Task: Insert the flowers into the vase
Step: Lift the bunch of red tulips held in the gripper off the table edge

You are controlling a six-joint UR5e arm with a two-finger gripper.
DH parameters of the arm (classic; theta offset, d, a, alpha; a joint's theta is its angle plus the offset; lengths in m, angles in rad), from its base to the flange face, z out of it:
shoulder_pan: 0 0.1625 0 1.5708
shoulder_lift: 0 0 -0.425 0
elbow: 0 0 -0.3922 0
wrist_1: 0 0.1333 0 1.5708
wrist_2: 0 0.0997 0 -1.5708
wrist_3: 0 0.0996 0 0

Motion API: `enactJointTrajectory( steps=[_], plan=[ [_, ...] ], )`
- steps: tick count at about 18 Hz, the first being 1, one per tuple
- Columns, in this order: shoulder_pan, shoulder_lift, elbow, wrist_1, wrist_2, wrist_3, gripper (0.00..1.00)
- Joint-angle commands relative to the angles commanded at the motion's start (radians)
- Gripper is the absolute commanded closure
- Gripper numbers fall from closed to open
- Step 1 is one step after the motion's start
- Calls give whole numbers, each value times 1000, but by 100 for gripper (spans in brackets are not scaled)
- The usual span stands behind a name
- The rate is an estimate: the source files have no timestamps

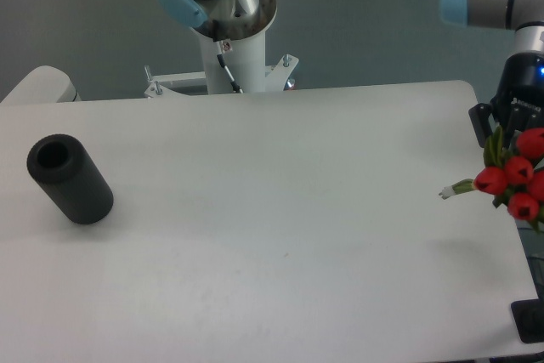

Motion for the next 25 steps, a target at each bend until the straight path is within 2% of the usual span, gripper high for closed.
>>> enactJointTrajectory(
  steps=[3, 5, 16, 25],
  plan=[
    [-9, -2, 14, -3, 2, -8, 100],
    [-5, 2, -2, 0, 0, 0, 100],
    [-44, 9, 3, -2, 6, -25, 100],
    [-152, 95, -3, -3, 3, -144, 100]
  ],
)
